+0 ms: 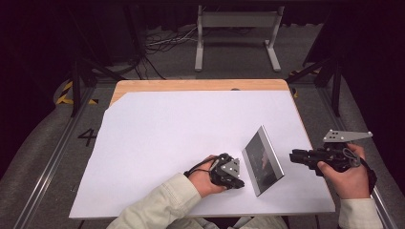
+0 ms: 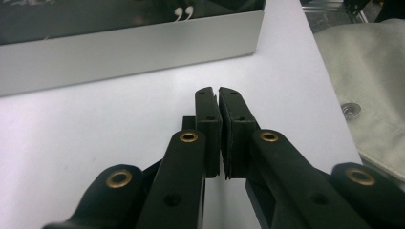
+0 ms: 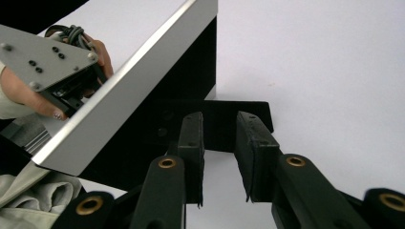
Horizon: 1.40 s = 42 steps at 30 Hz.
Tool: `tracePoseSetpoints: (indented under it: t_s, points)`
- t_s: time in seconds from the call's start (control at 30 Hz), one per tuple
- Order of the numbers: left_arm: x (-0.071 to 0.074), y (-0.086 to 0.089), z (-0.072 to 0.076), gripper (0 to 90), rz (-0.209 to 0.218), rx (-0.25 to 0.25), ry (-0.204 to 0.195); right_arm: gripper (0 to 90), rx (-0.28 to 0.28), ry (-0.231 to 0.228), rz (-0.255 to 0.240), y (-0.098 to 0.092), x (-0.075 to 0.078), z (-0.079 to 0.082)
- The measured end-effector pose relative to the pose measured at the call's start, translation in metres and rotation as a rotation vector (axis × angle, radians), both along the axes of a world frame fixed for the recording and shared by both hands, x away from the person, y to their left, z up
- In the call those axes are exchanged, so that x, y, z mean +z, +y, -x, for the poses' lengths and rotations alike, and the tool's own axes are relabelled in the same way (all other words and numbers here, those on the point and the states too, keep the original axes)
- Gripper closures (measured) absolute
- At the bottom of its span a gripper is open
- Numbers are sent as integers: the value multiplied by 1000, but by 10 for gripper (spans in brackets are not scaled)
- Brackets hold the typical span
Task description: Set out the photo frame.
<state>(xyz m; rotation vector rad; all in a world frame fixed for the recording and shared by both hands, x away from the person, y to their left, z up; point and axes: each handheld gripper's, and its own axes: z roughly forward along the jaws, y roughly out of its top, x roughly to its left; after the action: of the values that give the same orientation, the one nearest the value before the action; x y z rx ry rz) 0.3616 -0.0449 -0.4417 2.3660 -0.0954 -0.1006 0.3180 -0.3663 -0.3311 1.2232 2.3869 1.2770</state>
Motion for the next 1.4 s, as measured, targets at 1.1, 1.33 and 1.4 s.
tracePoseSetpoints:
  t_s: [1.1, 1.33, 1.4]
  points:
    - [12, 71, -22, 851, 29, 73, 3, 555, 134, -1, 10, 39, 38, -14]
    - [12, 78, -27, 843, 39, 102, 7, 511, 119, 25, 17, 49, 36, -16]
    - [12, 79, -27, 841, 43, 103, 5, 503, 117, 27, 18, 51, 35, -16]
